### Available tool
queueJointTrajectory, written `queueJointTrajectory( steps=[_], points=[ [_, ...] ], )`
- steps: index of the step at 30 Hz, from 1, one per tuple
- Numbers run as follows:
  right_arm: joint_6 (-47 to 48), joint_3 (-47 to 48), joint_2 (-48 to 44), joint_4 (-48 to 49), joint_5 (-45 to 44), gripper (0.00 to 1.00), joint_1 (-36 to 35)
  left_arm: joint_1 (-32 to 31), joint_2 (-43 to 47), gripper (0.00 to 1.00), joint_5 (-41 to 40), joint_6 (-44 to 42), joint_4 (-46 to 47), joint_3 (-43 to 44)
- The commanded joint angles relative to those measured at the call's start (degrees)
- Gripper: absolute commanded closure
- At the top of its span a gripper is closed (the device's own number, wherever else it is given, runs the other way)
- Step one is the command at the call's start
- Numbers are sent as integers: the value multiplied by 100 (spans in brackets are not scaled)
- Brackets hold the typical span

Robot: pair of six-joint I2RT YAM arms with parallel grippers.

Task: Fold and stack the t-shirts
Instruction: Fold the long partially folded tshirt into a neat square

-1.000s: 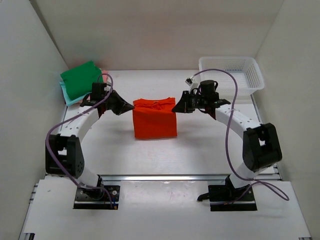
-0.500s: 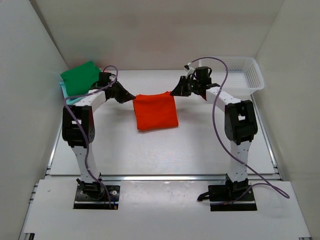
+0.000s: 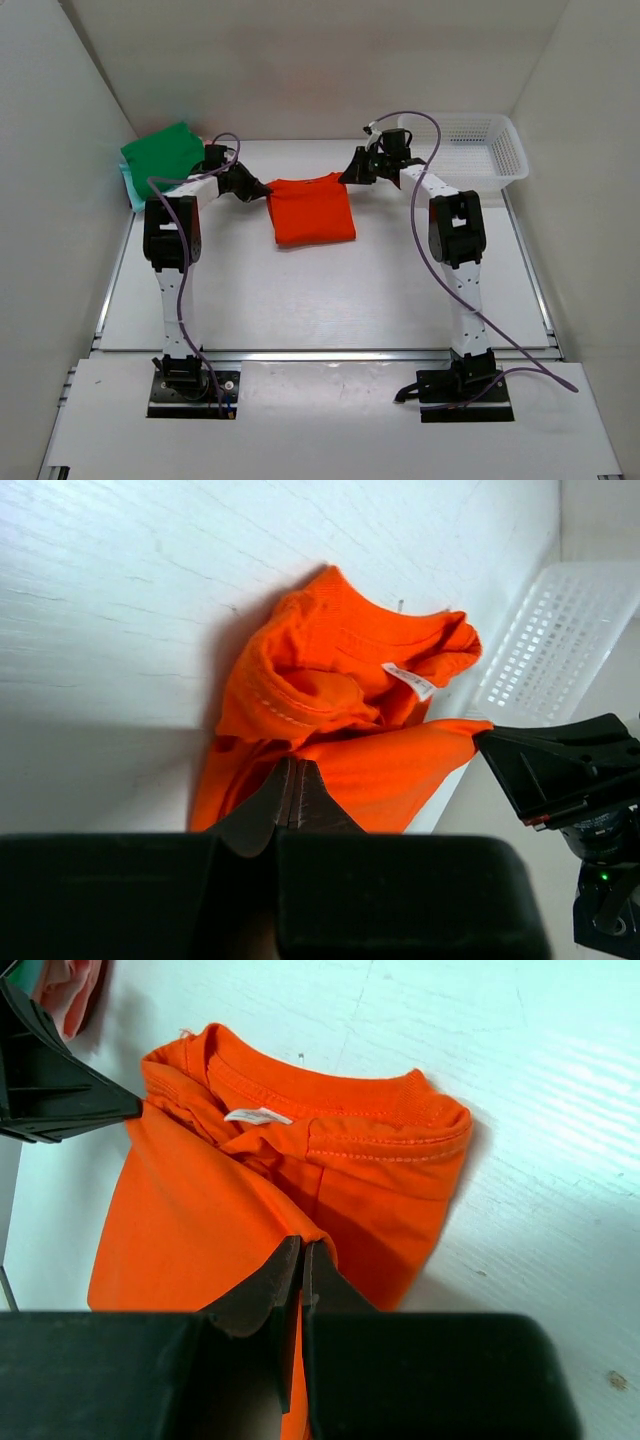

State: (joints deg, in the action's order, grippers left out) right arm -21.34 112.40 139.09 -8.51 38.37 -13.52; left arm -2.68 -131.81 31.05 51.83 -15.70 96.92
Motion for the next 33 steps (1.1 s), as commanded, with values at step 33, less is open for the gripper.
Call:
queueJointTrajectory(
  steps=[33],
  points=[
    [-300,-7898,-8063,588,-234,100,-986,-1164,8432,100,-415,652,-713,-6291]
  ],
)
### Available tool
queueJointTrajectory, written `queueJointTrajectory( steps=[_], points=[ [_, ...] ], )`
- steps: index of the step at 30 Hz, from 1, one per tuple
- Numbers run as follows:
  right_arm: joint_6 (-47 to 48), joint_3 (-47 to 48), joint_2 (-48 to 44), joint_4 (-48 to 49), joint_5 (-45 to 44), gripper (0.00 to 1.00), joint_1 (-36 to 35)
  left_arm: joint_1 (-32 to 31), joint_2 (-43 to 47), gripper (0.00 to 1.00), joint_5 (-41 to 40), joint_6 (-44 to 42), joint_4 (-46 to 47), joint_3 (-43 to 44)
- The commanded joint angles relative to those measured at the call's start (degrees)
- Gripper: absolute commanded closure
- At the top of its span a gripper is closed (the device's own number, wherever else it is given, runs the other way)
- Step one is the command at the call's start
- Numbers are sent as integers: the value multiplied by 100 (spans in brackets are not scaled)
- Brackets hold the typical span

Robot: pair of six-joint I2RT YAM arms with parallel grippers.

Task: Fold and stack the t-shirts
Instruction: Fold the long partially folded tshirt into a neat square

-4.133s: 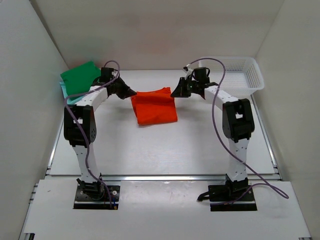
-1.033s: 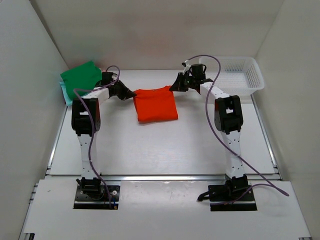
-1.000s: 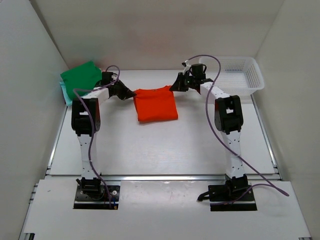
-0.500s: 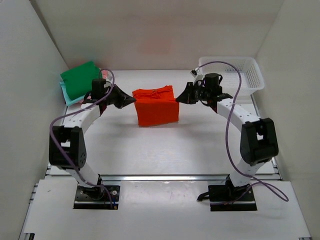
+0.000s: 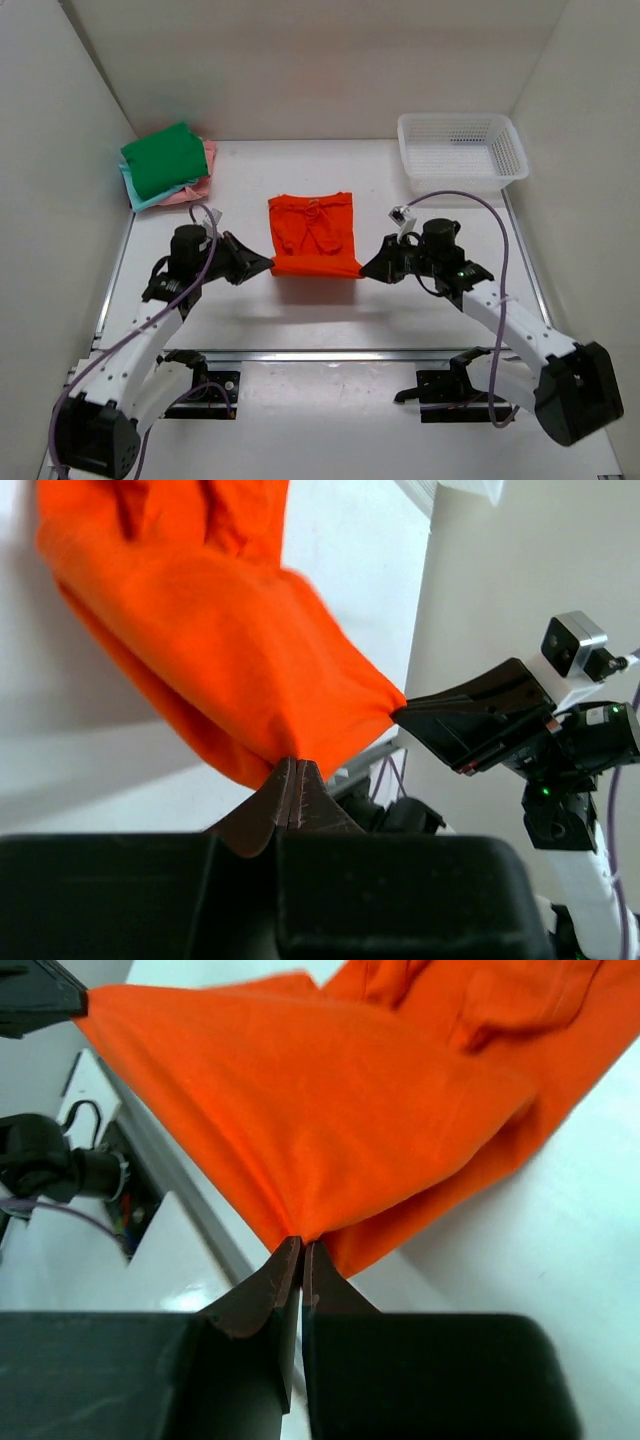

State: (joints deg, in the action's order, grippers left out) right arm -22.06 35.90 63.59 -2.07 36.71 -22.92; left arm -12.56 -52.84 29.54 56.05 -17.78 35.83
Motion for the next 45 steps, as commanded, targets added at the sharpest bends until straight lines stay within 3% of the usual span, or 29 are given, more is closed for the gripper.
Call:
queueJointTrajectory(
  steps=[1,7,14,24,30,31,32,33,34,37,40,42,45],
  points=[
    [-306,-285,-776,-162,-59,100,-81,-220,790,100,-265,379,-559,-278],
    [-658,-365,-1473,-531,117,100,15,-300,1627,100,-151,740,-1087,-455],
    [-588,161,-928,-426,363,100,243,-1,1005,100,78,626,-649,-279],
    [-123,2041,1514,136,513,100,683,535,-1594,100,26,-103,187,1179],
    [123,3903,4200,426,434,98,701,930,-3379,100,-685,-498,670,1909],
    [115,4359,4431,322,338,93,675,957,-3765,87,-721,-551,749,1936],
    [115,4582,4921,225,198,81,709,1026,-4152,51,-722,-491,932,2084],
    [71,5045,5309,-141,135,68,753,1097,-4338,2,-556,-464,1239,2216],
    [10,5372,5478,-232,22,53,762,1124,-4723,1,-441,-446,1320,2322],
    [97,5865,5866,-461,-268,47,859,1159,-5340,1,-318,-577,1067,3103],
    [132,5999,5832,-584,-314,49,999,1107,-5439,1,-248,-675,978,3649],
    [36,5859,5744,-401,-165,51,1183,1167,-5439,1,50,-605,1258,3537],
    [158,5604,5586,-234,160,62,1281,1246,-5203,1,534,-315,1699,2976]
  ],
)
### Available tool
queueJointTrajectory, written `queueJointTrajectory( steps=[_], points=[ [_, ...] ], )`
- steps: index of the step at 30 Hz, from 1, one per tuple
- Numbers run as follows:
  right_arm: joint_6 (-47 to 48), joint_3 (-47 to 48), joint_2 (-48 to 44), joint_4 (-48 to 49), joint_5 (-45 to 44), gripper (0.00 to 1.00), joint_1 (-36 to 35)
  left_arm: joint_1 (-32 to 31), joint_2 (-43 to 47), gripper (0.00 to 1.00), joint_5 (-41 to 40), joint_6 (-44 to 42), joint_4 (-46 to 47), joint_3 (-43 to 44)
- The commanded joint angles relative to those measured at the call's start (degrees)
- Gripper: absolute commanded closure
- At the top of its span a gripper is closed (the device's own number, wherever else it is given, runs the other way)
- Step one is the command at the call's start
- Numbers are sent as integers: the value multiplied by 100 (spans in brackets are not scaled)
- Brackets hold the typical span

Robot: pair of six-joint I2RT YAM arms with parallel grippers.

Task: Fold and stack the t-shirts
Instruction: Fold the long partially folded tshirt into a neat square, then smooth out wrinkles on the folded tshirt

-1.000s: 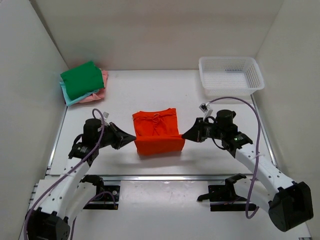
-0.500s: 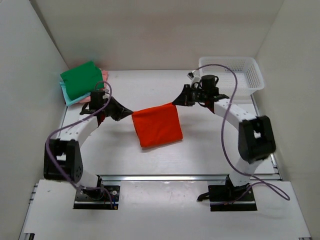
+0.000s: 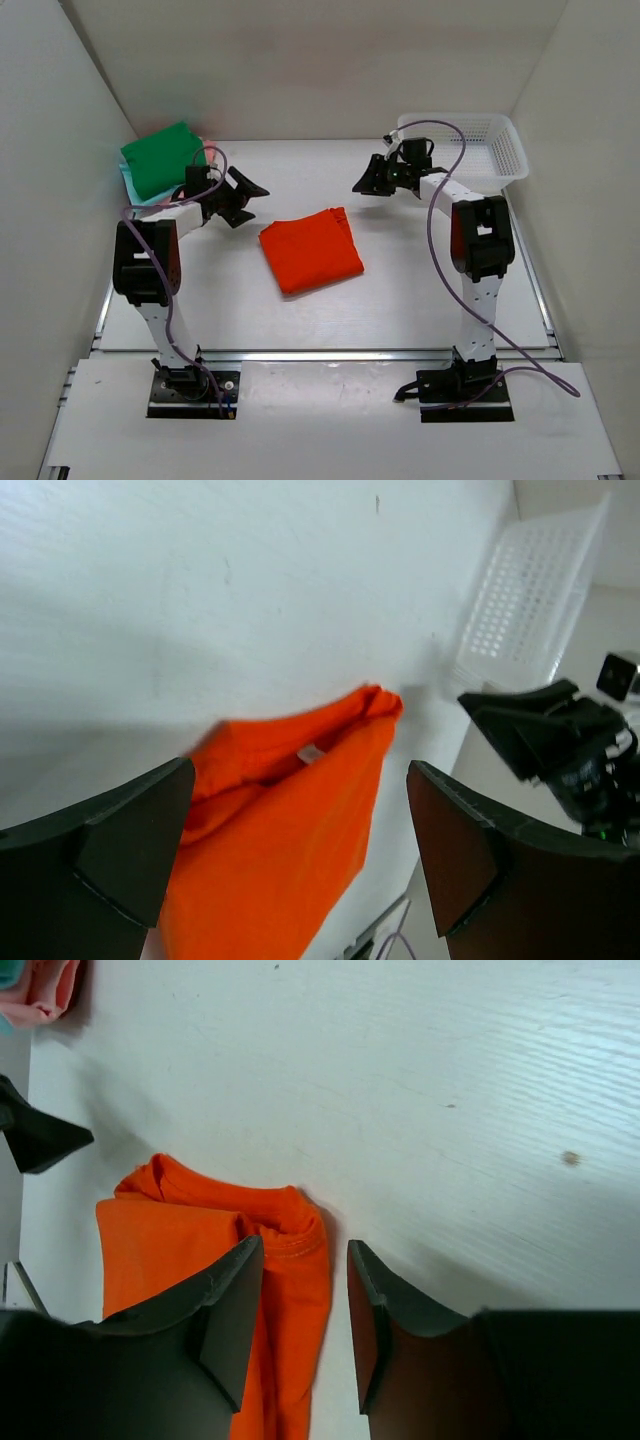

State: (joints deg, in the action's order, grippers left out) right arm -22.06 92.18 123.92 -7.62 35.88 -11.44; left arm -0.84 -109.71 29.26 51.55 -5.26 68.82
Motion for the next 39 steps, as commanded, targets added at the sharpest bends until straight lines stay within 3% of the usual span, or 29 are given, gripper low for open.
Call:
queueJointTrajectory(
  steps=[1,7,13,20,39],
  points=[
    [254,-60,-456,366,314,64,151,6,555,1,625,171,777,-673],
    [133,-52,-229,1008,1096,66,186,22,1127,1,923,391,1885,-1730],
    [-25,187,106,1236,1334,63,-182,-65,697,1,888,601,2518,-1459],
    [-123,-7,220,1412,1448,55,-499,-170,-33,1,1179,1735,3882,-1537],
    [281,1,599,763,974,49,-860,-311,-674,1,1320,1525,3804,-1432]
  ],
)
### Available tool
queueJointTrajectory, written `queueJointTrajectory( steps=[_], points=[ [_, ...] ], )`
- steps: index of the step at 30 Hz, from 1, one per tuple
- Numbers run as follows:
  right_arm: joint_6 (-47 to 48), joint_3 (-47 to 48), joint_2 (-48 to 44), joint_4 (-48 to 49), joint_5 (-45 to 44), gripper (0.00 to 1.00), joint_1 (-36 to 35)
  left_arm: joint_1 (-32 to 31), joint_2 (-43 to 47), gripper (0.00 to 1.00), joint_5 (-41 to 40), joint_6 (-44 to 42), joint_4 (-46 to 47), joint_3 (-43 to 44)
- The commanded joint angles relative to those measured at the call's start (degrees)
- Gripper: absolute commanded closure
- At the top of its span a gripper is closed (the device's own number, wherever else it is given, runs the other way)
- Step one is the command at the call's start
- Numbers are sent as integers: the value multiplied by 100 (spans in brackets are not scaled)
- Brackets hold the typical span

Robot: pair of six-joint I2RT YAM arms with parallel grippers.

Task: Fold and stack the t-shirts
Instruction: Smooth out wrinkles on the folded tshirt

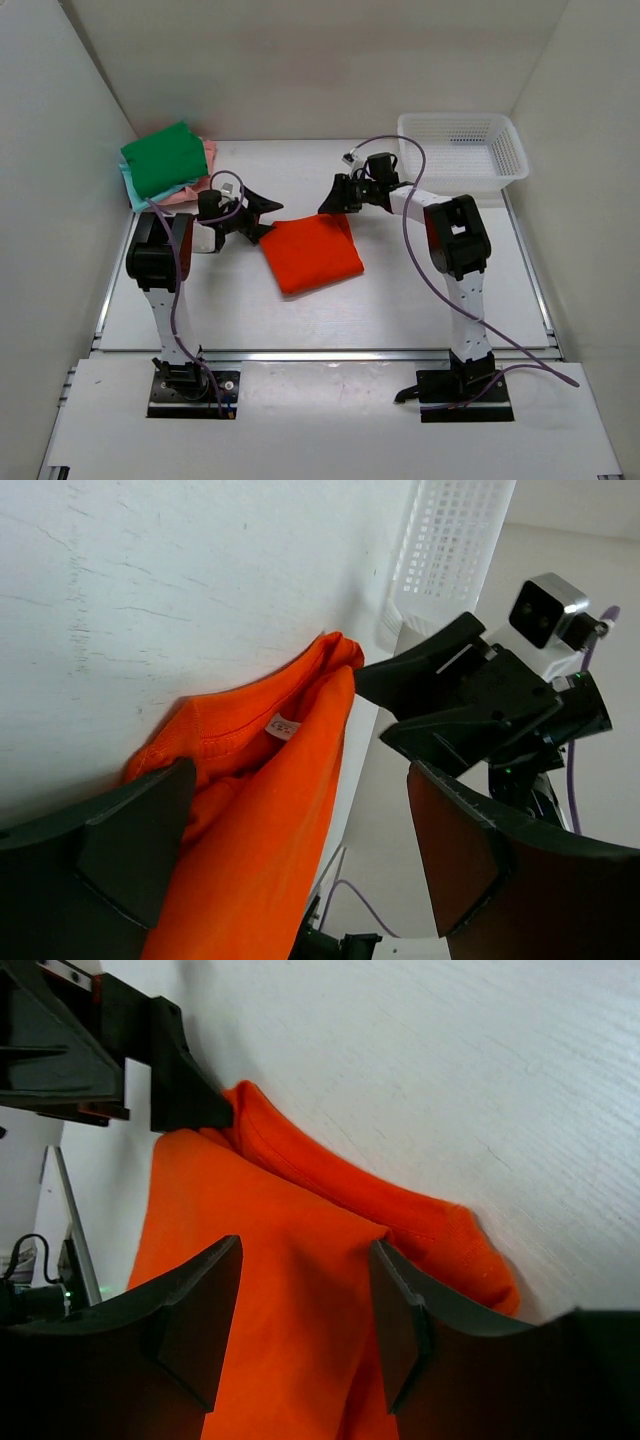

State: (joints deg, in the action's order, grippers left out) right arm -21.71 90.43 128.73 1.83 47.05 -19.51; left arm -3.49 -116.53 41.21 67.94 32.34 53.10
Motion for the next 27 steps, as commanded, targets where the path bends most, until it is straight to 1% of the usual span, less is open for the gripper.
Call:
queueJointTrajectory(
  steps=[1,2,3,4,5,6,7,11,20,27],
  points=[
    [273,168,135,-156,-213,49,-79,-56,-10,1,167,-123,62,148],
    [317,159,118,-182,-292,50,-97,-73,-27,2,168,-132,-25,148],
    [387,168,152,-383,-319,55,-97,-47,-10,1,151,-167,-121,165],
    [387,159,109,-402,-302,67,-88,-47,-62,2,142,-211,-183,200],
    [370,176,118,-385,-275,73,-114,-90,-45,1,150,-290,-314,209],
    [361,176,83,-419,-258,88,-54,-39,-63,1,116,-395,-394,201],
    [344,185,56,-429,-266,100,-53,-90,-63,1,107,-387,-508,262],
    [335,282,-136,-490,-223,100,17,-82,-115,1,45,-606,-833,314],
    [159,142,-682,-368,-178,99,281,-73,-116,2,-34,-721,-1124,350],
    [54,10,-612,-227,-249,100,386,-73,-89,1,-60,-765,-1221,394]
  ],
)
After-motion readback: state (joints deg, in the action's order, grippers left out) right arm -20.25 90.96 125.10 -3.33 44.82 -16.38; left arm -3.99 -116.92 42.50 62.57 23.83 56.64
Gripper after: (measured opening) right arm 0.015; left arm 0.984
